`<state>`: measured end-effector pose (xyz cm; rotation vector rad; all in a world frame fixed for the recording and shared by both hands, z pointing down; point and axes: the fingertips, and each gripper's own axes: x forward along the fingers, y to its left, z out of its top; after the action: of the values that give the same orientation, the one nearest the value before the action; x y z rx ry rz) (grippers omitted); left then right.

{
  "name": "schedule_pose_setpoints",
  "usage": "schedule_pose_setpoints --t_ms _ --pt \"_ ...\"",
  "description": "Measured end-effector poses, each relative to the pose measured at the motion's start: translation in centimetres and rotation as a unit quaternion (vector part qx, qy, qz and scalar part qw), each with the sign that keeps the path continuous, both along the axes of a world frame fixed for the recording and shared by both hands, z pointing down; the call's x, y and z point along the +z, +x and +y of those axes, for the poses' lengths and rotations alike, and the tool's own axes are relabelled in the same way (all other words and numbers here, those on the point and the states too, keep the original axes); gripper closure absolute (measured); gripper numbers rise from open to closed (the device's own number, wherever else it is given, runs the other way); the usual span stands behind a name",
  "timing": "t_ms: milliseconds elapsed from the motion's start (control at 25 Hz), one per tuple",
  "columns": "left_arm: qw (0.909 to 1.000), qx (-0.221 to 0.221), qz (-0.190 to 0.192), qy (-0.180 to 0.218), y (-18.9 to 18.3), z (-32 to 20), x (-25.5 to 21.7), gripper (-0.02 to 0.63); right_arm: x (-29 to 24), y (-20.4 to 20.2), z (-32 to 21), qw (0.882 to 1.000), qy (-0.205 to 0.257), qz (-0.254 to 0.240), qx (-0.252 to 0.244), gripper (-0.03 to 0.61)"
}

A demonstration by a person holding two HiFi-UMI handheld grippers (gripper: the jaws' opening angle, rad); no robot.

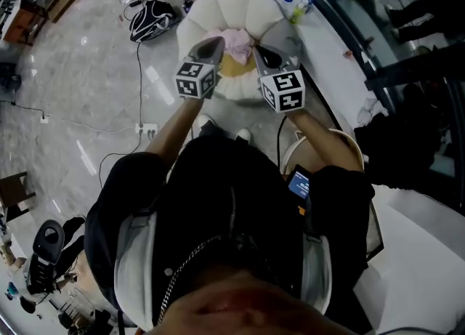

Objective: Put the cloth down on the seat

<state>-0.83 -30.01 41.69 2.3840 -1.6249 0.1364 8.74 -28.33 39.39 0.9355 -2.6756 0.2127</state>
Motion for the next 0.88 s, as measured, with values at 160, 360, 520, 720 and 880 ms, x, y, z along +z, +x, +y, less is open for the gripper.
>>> schedule_pose_setpoints --t_ms 160,360,520,720,880 --pt "0.9998 0.004 -0.018 0.002 0.0 0.8 0.1 0.603 0.4 -0.7 0.5 1.0 -0.003 -0.006 -0.002 0.577" --pt "0.9997 0.0 -0.023 -0.002 -1.0 2.2 0.4 0.603 0.5 -2.1 1.4 1.0 -0.006 -0.003 -0.013 0.577" --pt "0.9998 -0.004 -0.018 -0.003 -1.4 2.5 0.2 0.603 0.4 -2.8 1.4 1.0 -0.003 -0.001 -0.022 0.577" --pt "0.9999 -0.006 -0.01 0.004 -2.0 2.4 0.3 0.603 -0.1 -3.7 1.2 1.0 -0.002 -0.003 -0.028 0.577" --pt "0.9998 -0.011 -0.014 0.002 -2.0 2.6 0.5 0.603 -0.4 -3.7 1.0 1.0 0.002 -0.004 -0.029 0.577"
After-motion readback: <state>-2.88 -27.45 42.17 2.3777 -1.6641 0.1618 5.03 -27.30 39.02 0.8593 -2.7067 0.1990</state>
